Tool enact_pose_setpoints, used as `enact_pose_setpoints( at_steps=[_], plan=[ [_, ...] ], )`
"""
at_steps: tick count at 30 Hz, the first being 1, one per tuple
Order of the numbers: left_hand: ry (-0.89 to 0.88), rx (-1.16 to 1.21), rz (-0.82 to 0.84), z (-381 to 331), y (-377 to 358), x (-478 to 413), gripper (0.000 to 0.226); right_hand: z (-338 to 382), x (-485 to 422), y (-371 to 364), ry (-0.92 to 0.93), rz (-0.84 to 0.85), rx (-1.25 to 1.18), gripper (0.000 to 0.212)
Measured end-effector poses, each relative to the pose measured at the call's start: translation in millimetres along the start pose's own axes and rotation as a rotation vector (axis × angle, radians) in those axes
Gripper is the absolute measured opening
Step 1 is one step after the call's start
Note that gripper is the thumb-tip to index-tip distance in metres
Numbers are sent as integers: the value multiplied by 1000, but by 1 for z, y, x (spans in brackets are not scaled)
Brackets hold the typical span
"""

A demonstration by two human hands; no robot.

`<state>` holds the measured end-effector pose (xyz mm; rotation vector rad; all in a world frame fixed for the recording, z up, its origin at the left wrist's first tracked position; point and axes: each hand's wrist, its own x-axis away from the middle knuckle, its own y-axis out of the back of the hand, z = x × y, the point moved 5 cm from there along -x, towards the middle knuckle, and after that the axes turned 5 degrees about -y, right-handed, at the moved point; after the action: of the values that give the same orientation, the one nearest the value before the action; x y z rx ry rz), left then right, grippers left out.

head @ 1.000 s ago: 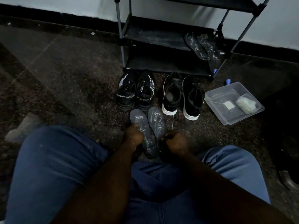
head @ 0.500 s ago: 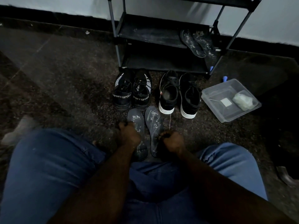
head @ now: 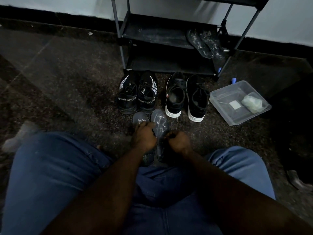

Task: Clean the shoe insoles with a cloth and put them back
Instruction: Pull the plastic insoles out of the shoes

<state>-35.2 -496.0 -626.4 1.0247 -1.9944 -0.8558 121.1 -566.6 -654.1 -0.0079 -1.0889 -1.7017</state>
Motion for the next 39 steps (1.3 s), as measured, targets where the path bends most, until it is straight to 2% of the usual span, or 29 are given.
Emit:
enact_pose_setpoints(
  at_steps=[7, 12, 16, 21, 31, 33, 39],
  plan=[
    [7, 69, -60, 0, 6, -1, 56, 19, 0, 12, 76, -89, 18, 12],
    [-104, 171, -169, -42, 26, -17, 47, 42, -14, 36, 157, -168, -3, 12],
    [-179, 119, -207, -60, 40, -37, 37, 50, -24, 60, 199, -235, 1, 12],
    [-203, 67, -201, -75, 62, -65, 44, 66, -45, 101, 228, -311, 34, 8],
    [-346, -17, -254, -150, 92, -131, 35, 91, -90, 202, 263, -475, 36, 8],
    [-363, -11, -262, -166, 91, -145, 30, 86, -102, 220, 243, -494, 19, 1],
    [-352, 88, -213, -203, 72, -190, 30, 62, -139, 254, 196, -521, -29, 6]
  ],
)
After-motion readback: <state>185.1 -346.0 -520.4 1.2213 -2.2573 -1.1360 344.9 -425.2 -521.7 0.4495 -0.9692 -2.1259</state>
